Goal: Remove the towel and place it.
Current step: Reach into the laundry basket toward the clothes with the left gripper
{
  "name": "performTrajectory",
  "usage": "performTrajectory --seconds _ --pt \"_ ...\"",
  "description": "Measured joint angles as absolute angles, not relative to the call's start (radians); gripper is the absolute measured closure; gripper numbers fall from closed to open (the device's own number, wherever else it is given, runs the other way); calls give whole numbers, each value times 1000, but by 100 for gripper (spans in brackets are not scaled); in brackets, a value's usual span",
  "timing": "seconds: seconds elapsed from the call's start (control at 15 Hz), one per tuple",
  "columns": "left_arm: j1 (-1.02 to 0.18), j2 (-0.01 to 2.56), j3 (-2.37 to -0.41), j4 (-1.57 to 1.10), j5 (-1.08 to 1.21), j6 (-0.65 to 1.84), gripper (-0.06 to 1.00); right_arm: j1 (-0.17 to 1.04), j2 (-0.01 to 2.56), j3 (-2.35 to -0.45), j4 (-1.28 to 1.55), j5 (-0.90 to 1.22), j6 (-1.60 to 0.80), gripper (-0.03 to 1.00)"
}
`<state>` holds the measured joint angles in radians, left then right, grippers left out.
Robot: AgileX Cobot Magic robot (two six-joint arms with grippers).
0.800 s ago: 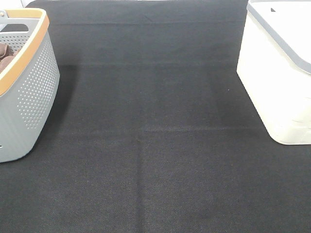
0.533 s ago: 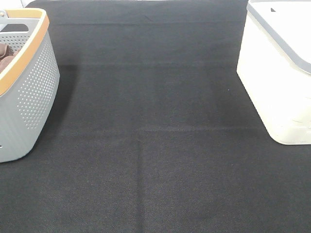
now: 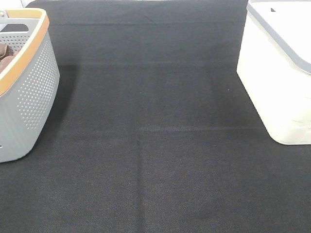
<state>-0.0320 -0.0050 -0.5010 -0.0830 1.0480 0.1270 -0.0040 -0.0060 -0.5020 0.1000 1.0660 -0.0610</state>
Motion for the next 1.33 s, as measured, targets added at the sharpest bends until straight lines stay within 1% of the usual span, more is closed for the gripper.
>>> performTrajectory --seconds 1.33 --pt "-32 -5 -501 -83 1048 127 14 -4 -6 -502 100 1066 -61 25"
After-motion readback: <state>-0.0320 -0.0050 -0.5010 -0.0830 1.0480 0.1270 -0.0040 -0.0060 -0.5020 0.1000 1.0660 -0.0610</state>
